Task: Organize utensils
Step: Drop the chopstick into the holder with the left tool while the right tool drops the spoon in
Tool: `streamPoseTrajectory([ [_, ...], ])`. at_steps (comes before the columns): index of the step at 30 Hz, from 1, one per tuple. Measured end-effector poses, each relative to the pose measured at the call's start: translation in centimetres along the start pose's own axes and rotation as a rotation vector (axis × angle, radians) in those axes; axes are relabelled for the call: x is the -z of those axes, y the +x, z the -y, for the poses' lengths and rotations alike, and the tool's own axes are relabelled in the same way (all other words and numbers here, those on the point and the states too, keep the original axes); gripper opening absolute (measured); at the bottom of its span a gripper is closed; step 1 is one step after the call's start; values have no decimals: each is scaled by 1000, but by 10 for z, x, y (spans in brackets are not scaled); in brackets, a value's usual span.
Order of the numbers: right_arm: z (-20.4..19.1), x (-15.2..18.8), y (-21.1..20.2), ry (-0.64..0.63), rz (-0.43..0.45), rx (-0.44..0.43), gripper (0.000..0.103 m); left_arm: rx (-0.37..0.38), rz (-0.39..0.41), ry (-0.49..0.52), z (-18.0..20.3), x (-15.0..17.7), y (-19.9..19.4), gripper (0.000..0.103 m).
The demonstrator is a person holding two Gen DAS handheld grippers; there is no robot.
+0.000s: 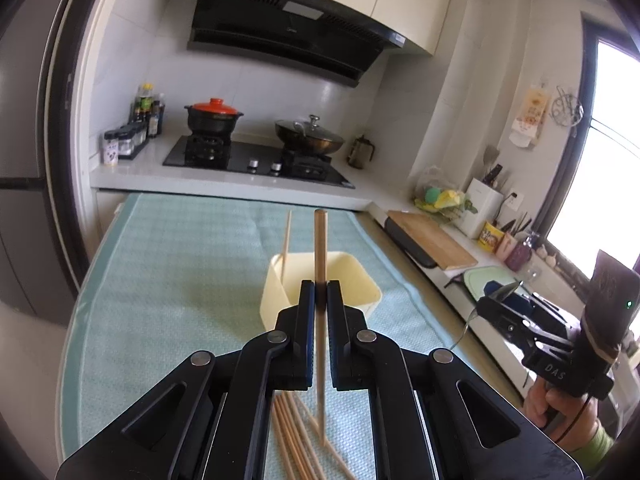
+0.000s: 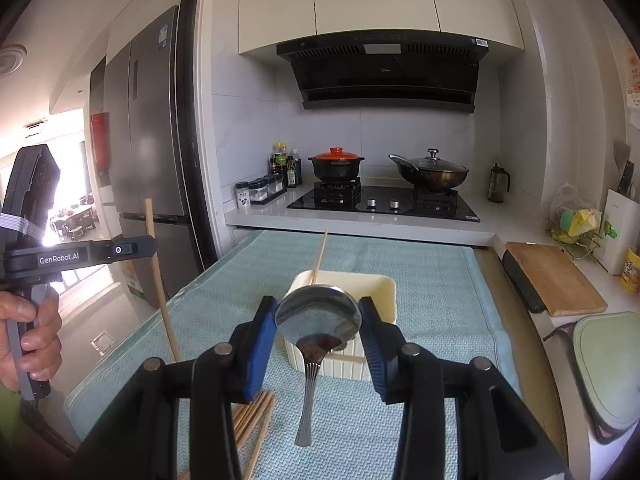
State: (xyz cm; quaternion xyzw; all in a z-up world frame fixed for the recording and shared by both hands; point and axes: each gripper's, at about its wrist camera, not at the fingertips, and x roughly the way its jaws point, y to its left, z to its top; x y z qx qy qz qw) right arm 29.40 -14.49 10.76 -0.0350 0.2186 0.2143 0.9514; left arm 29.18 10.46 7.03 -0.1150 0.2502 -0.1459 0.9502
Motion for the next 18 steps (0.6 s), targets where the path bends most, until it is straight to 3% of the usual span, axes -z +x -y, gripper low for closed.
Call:
streamPoseTrajectory([
  [12, 27, -93, 59, -29, 74, 65, 42, -45, 102, 42, 17, -110, 60, 4],
  [15, 35, -100, 87, -24, 67, 70, 42, -55, 80, 50, 20, -118, 94, 4],
  [18, 48, -96, 124, 4, 4, 57, 42, -72, 24, 49, 18, -115, 134, 4],
])
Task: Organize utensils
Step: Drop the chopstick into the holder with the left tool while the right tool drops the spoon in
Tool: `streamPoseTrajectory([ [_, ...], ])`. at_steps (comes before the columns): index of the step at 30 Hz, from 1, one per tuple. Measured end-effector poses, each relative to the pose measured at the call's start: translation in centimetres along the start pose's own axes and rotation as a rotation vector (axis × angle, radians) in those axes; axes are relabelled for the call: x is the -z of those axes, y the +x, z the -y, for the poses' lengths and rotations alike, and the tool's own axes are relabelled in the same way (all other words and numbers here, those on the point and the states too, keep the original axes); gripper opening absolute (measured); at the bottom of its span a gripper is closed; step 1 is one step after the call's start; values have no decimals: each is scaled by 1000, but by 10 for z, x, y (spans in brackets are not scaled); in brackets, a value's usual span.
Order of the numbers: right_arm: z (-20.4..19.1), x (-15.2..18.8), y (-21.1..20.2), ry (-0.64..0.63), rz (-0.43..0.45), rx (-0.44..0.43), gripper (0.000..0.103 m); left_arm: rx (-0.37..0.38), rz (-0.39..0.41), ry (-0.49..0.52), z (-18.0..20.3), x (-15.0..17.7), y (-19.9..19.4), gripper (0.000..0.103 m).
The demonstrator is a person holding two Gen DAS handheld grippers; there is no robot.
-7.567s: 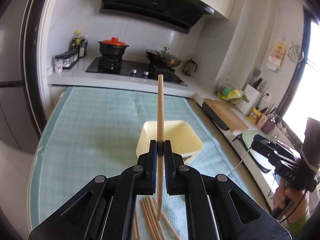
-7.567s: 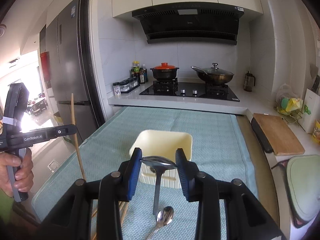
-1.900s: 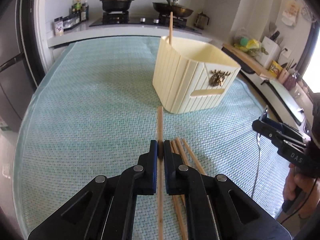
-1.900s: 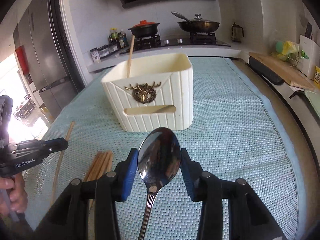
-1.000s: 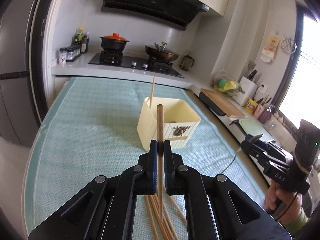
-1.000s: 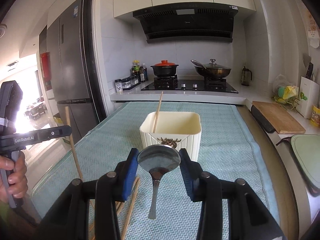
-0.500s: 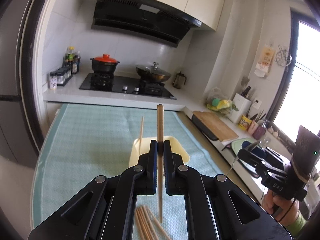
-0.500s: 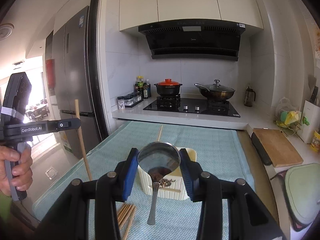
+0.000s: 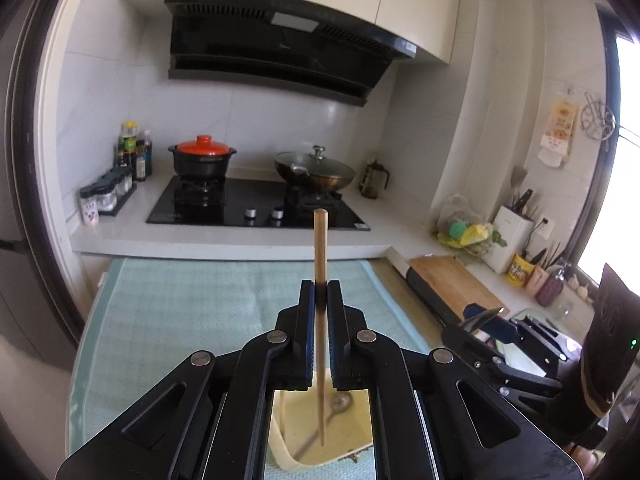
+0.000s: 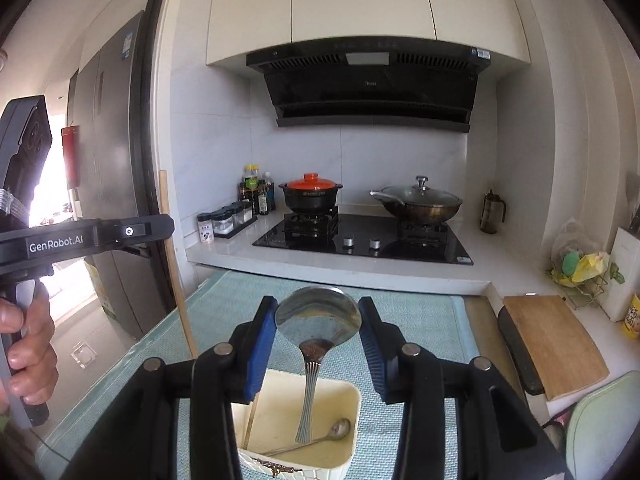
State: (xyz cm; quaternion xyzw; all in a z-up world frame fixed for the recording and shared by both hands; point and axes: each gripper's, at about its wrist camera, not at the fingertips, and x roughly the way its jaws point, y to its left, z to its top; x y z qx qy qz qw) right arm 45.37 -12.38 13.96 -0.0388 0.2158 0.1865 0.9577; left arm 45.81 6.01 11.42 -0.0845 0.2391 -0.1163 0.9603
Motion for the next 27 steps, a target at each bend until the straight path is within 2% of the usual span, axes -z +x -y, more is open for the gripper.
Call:
streamPoseTrajectory([
  [5, 15, 25, 64, 63, -176, -28, 42, -15, -113, -26, -6, 23, 60, 4],
  [9, 23, 52, 103, 104, -312, -53, 42, -23, -188, -54, -12, 43, 93, 4],
  [13, 26, 70, 122, 118, -367, -43, 42, -41, -227, -48, -12, 58, 113, 4],
  [17, 28, 71, 128, 139, -366, -31, 43, -54, -248, -38, -13, 67, 126, 5],
  [19, 31, 67, 130, 154, -363, -25, 52, -56, -260, -54, -14, 67, 128, 6],
  [20, 31, 63, 128, 156, -356, -19, 57, -51, -262, -68, -16, 67, 125, 11],
  [21, 32, 59, 124, 155, -345, -13, 57, -45, -259, -82, -18, 66, 119, 16],
  [23, 31, 49, 111, 137, -323, -7, 57, -54, -241, -92, -21, 62, 101, 46],
  [27, 28, 29, 57, 84, -237, 6, 57, -58, -189, -19, -18, 53, 33, 68],
])
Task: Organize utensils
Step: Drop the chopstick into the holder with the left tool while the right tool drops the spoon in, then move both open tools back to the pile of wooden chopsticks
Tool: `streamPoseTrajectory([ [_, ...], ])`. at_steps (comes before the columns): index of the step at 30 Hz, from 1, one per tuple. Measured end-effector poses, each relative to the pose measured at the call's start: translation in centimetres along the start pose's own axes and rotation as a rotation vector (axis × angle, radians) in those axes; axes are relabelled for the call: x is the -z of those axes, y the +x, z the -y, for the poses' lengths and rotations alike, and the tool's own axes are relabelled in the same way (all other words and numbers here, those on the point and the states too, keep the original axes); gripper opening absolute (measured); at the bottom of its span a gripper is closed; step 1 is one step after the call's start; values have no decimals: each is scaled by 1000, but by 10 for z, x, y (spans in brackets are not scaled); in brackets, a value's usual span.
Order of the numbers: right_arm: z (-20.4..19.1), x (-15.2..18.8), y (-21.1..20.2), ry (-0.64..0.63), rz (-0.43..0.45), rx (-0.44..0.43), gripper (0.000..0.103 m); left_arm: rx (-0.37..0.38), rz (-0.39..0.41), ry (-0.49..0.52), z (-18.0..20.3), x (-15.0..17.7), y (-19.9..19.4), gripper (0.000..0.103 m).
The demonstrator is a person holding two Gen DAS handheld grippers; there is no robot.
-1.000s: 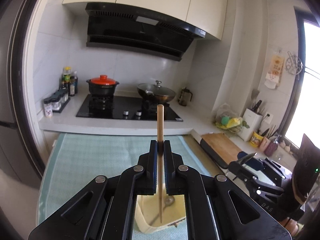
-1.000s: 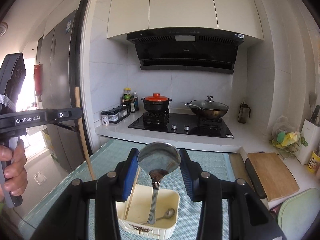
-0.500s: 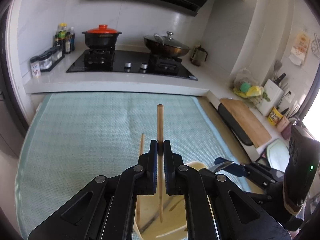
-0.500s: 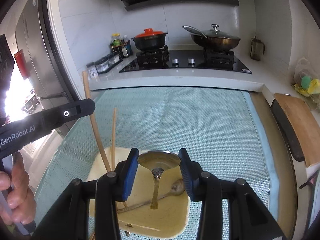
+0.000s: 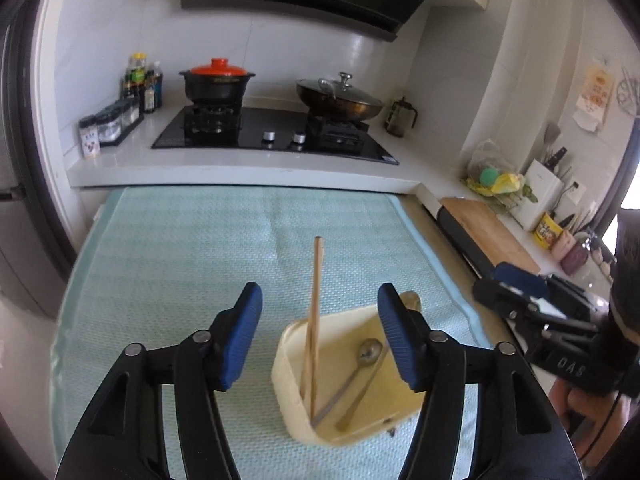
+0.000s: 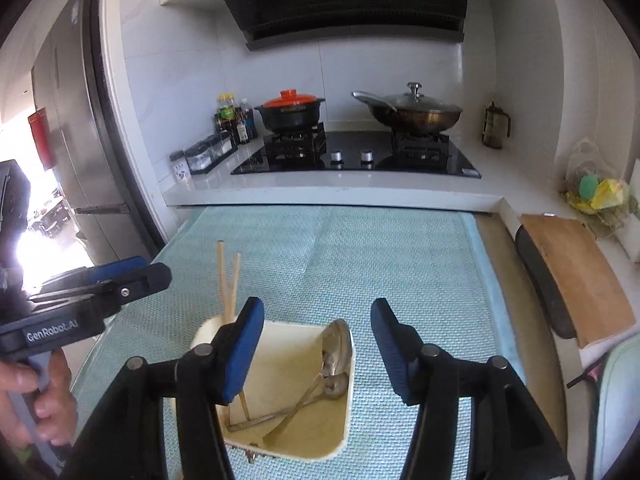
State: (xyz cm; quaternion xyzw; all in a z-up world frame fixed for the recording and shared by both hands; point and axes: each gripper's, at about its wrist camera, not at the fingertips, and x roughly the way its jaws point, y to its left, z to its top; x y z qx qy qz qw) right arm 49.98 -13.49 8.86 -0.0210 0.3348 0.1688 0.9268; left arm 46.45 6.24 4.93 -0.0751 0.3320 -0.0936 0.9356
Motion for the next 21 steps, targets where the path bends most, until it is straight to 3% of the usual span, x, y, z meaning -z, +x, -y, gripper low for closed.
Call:
streamPoseTrajectory([
  [3, -7, 11, -54, -52, 54, -2, 62, -55, 8, 97, 1, 20, -60, 86],
  [8, -22, 69, -129, -155, 97, 11, 62, -132, -17, 213, -5, 93, -149, 95],
  [11, -30, 122, -156, -187, 102, 36, 62, -177, -33, 209, -12, 151, -182, 97],
  [17, -48, 238, -174, -185, 84, 103, 63, -199, -63, 64, -10, 270, -190, 97],
  [21, -59, 306, -163, -136, 2, 89, 63, -192, -98, -14, -2, 323, -172, 97],
])
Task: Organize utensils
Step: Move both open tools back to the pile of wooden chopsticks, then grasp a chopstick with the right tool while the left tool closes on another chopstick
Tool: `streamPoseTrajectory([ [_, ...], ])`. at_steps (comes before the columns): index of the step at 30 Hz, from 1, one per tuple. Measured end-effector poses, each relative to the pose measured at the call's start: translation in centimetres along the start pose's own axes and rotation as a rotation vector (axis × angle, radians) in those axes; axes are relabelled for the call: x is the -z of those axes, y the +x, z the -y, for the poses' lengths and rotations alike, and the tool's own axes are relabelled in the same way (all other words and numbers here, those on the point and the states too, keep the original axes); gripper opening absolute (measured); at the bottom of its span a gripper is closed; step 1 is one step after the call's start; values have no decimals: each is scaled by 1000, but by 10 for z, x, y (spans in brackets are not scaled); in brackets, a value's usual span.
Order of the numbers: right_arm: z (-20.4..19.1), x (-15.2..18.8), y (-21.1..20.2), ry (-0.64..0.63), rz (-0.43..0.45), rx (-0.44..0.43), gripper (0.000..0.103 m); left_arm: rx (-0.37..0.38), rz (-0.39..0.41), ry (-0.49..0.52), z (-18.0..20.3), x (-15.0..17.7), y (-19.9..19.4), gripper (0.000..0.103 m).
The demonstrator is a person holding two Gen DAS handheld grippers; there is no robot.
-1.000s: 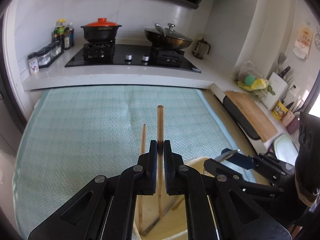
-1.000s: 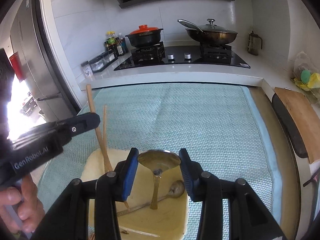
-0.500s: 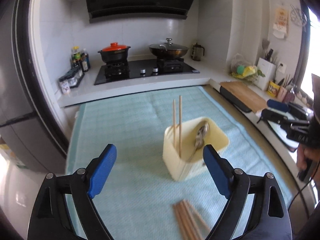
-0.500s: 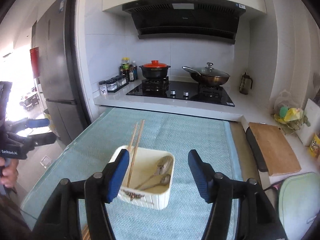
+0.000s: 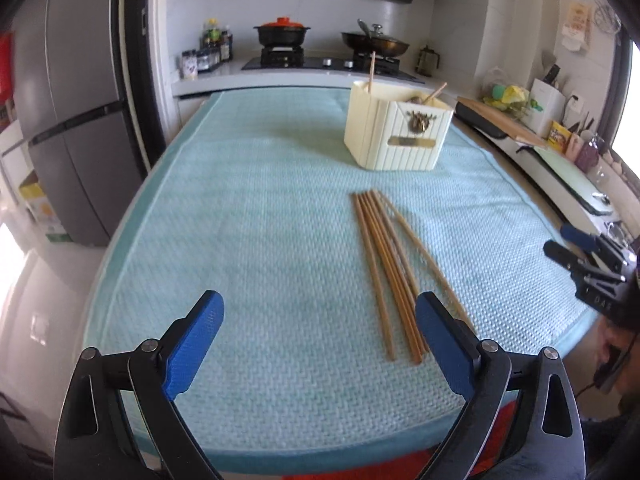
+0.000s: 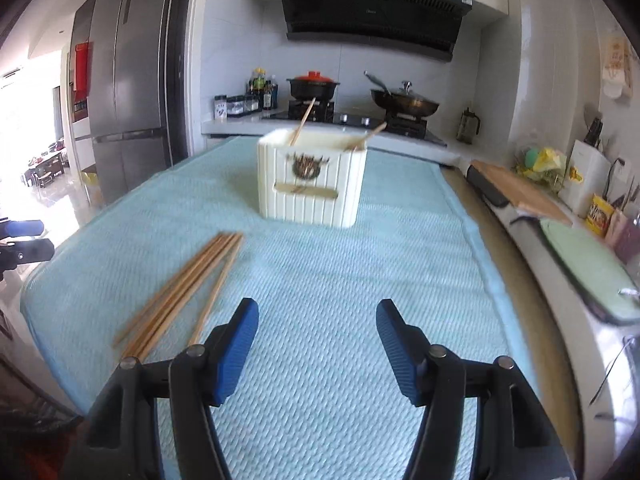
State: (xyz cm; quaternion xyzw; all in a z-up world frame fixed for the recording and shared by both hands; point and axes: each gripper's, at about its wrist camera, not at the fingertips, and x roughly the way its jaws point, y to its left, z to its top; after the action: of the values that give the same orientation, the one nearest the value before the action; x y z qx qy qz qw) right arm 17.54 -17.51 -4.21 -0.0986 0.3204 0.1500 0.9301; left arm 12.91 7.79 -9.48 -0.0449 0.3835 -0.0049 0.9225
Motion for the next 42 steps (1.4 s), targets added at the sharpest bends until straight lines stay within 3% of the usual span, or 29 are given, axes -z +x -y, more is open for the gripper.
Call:
streamPoseTrajectory([
  [6, -19, 35, 15, -4, -91, -56, 63, 58, -58, -19, 5, 10, 37, 97],
  [17, -34, 4, 50, 63, -108, -157, 62, 33, -101, -4, 9, -11, 87, 97],
  [22, -47, -4, 73, 29, -145, -178, 57, 32, -117, -8, 7, -14, 98, 97],
  [24, -49, -10, 83, 19, -153, -183, 50, 24, -119, 0, 7, -17, 102, 97],
  [31, -60, -28, 113, -7, -192, -217, 48, -7, -137, 14, 7, -30, 118, 97],
  [42, -77, -16, 118, -74, -232, -197, 48, -25, -179, 43, 12, -24, 132, 97],
])
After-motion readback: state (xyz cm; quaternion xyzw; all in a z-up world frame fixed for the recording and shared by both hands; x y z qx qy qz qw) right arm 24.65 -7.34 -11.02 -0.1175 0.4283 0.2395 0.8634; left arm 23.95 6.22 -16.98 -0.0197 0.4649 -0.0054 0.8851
